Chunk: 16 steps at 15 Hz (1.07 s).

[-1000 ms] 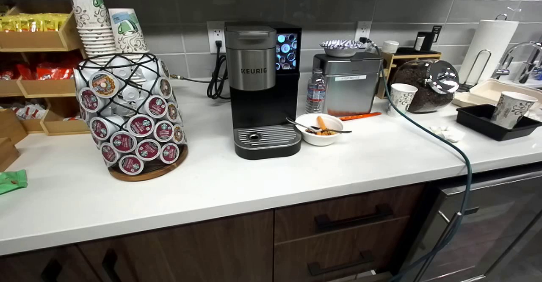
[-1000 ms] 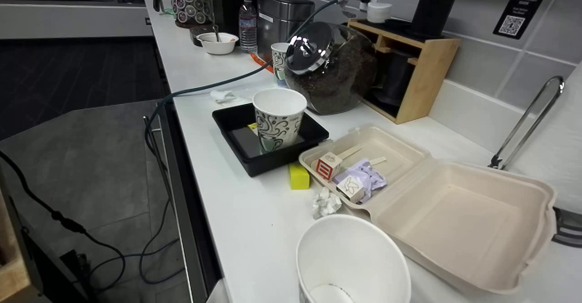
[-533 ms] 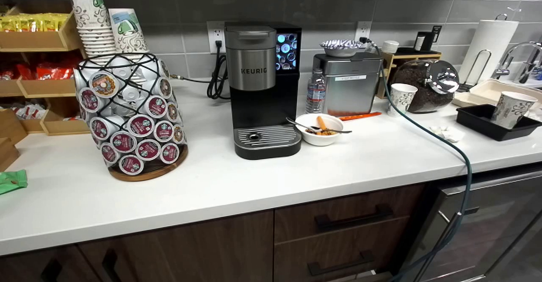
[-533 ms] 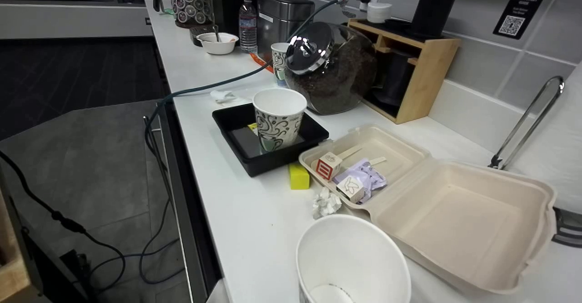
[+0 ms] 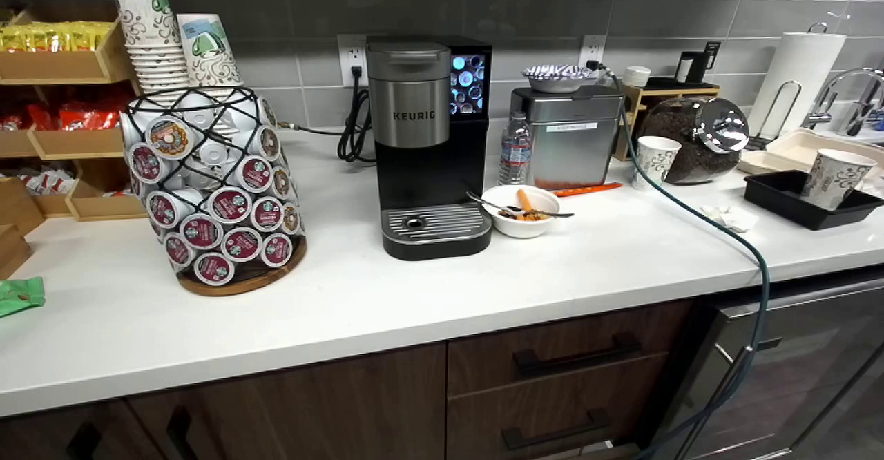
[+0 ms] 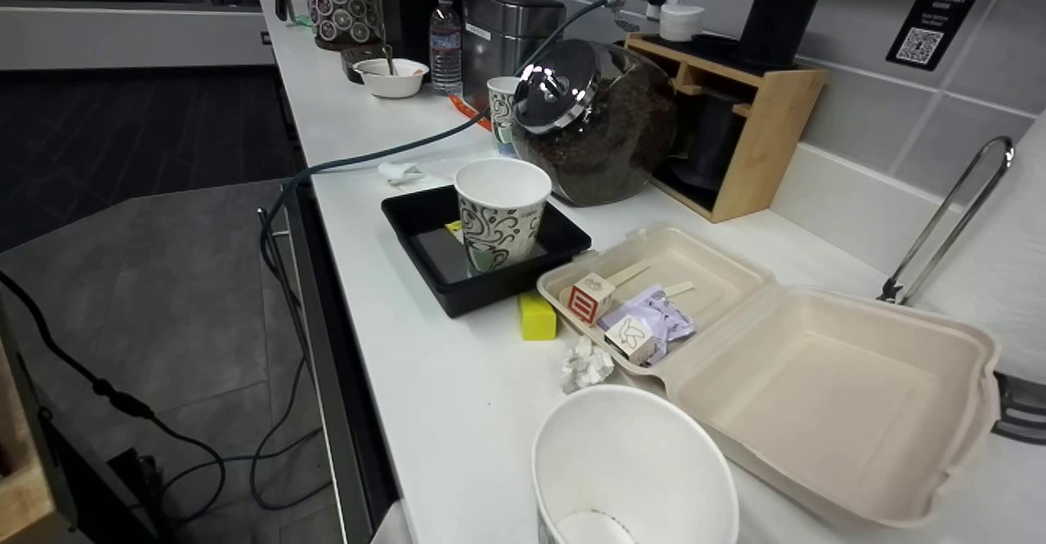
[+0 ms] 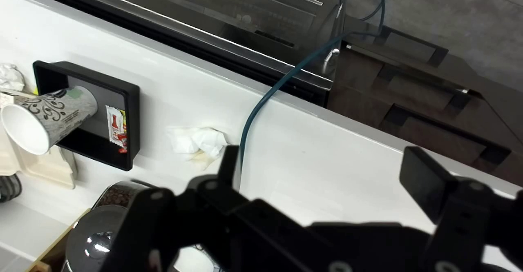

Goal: Move the cup in the black container and place it in front of the recycling bin

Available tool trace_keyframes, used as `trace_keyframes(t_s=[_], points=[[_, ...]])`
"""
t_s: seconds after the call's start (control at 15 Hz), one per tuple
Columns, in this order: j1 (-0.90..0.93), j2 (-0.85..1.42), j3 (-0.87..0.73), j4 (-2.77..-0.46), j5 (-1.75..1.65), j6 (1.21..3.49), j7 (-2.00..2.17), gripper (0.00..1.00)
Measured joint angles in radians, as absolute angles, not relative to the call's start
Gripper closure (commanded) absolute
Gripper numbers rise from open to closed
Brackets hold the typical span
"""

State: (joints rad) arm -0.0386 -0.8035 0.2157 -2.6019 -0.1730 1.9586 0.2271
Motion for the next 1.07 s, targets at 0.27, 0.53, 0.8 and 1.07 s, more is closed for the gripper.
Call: trace_keyframes(t_s=[0.27,0.53,0.8,1.07], points=[[-0.039,-0.792,0.204,-2.600,-0.174,1.986,0.243,0.00],[-0.061,-0.730,0.069,-2.598,-0.149,2.156,0.232,0.00],[-0.106,-0.562,-0.080,-2.550,-0.102,2.331,0.171,0.00],[-0.145,-0.319,-0.127,-2.414,-0.072,2.378,0.186,0.00]])
